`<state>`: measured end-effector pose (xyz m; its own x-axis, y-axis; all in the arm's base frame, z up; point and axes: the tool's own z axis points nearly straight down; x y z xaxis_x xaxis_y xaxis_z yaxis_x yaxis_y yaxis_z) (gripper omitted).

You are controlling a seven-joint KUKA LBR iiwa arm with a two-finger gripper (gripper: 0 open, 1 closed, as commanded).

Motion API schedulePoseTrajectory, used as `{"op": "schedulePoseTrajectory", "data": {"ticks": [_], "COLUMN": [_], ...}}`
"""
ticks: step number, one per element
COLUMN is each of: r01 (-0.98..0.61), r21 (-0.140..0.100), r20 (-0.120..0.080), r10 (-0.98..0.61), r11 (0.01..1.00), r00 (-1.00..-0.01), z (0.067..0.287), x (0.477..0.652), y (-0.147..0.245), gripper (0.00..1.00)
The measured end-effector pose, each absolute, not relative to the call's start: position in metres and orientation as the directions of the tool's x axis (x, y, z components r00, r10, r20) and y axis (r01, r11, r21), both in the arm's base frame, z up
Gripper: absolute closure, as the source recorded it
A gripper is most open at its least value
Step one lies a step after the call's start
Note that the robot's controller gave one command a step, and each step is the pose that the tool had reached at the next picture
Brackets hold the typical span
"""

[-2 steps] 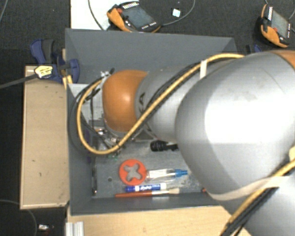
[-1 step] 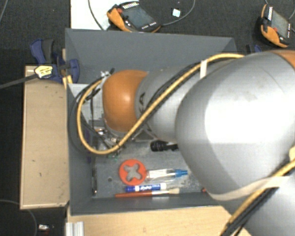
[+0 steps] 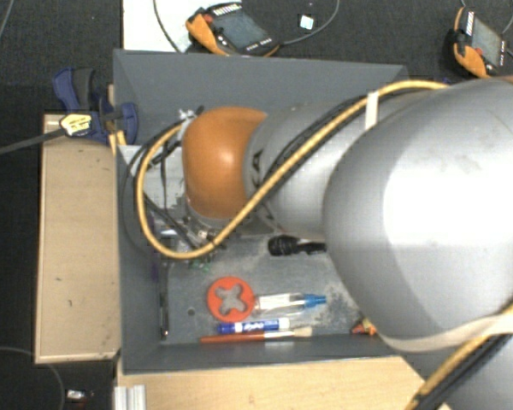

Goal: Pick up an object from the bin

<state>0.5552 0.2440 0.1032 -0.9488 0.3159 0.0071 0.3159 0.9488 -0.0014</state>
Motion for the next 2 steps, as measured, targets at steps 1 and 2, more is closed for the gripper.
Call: {"op": "schedulePoseTrajectory", "data": {"ticks": [1, 2], "r01": [0.315, 0.315], "r21": [0.002, 0.002], "r20": [0.004, 0.004], "r10": [0.315, 0.315], "r11": [0.949, 0.949], "r00": [-0.949, -0.949], "z": [0.128, 0.145], "x": [0.556, 0.556], "y": [0.244, 0.244], "gripper": [1.00, 1.00]}}
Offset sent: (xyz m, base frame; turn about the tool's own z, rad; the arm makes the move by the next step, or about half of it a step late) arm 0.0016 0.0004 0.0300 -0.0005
